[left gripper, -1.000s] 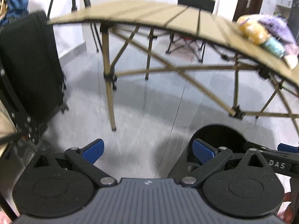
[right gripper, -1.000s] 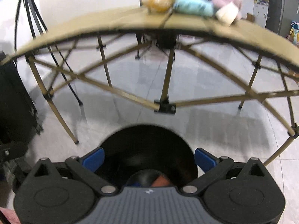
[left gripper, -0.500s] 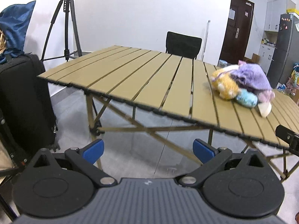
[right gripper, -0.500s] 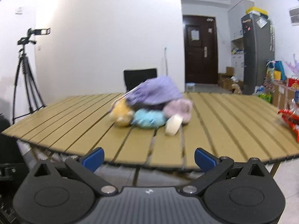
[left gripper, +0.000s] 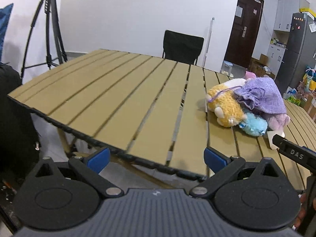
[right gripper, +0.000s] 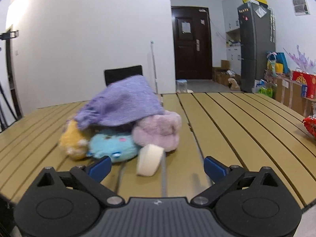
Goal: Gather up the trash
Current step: 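Raise both tools back toward the table, then grasp the white tape roll with the right tool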
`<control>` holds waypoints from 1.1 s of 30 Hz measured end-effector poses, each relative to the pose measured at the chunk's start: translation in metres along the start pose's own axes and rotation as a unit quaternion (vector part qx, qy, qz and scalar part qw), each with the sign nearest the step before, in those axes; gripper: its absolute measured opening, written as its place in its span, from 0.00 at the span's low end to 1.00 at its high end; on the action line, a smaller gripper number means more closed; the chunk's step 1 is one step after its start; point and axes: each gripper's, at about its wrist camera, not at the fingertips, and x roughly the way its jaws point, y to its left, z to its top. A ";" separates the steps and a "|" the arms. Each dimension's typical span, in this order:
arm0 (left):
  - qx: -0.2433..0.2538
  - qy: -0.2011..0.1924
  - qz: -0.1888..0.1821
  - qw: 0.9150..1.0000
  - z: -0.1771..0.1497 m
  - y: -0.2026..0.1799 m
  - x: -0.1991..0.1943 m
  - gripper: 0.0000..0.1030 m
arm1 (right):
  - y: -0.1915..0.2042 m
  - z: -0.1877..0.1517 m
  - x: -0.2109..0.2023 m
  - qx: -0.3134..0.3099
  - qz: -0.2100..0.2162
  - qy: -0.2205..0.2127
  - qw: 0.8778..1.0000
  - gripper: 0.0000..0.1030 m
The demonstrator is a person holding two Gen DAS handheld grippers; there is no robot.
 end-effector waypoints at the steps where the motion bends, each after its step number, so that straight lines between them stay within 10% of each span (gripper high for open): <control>1: -0.001 0.002 -0.003 1.000 0.002 -0.003 0.005 1.00 | -0.003 0.001 0.007 0.006 -0.003 0.006 1.000 0.91; 16: 0.004 0.005 -0.037 0.999 0.025 -0.043 0.040 1.00 | -0.016 0.006 0.042 0.040 0.053 0.034 0.997 0.24; 33: 0.039 -0.005 -0.051 0.998 0.034 -0.073 0.049 1.00 | -0.063 0.004 0.019 0.118 0.076 0.012 0.990 0.17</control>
